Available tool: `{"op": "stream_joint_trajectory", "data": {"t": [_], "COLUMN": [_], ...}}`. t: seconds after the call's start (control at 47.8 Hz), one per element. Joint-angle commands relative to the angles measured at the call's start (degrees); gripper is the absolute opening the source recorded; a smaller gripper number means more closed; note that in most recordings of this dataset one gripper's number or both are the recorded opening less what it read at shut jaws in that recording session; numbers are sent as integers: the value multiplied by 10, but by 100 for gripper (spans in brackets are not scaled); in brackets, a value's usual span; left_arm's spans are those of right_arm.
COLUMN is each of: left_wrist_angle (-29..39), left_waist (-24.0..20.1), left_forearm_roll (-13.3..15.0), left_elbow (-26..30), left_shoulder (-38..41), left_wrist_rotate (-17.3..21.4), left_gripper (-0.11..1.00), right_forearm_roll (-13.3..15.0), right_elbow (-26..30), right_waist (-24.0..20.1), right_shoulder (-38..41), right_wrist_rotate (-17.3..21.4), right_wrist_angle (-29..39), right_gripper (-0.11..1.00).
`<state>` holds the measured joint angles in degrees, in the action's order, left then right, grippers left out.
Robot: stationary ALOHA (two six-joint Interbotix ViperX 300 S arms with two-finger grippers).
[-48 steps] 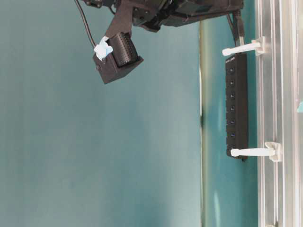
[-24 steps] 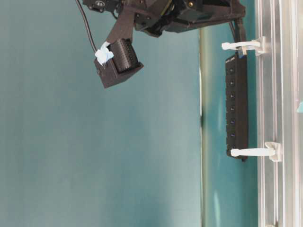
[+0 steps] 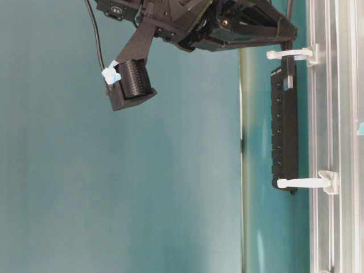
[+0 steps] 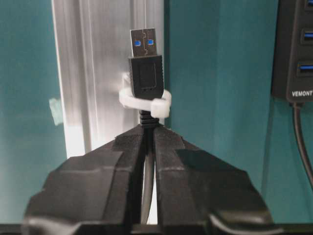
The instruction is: Pass the USB cable through three rings with both arms.
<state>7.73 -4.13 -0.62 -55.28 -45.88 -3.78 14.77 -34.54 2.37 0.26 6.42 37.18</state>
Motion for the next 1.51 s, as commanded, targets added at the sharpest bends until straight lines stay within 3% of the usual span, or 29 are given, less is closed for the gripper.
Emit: {"op": "stream_joint_trajectory", "data": {"t": [0.0,0.481,1.108,1.484], "left_wrist_angle": [-7,-77,-103,-144], "left_waist": [-9,-27,-41,-40], "left_forearm_roll": [-1,-1,-1,-1], "left_elbow": [22,55,166,200], "left_shoulder": [19,178,425,492], "left_wrist_rotate": [-1,-1,-2,5], "left_gripper": [68,77,78,78], "right_forearm_roll": [-2,-2,-2,-1], "right_elbow": [1,-10,-23,-25], "right_waist": [1,1,1,3], "right_shoulder": [-8,-10,-15,-16], "right_wrist_rotate": [8,13,33,65], "right_wrist_angle": [-10,-27,-46,-65], "right_gripper": [-9,-9,-9,-9]}}
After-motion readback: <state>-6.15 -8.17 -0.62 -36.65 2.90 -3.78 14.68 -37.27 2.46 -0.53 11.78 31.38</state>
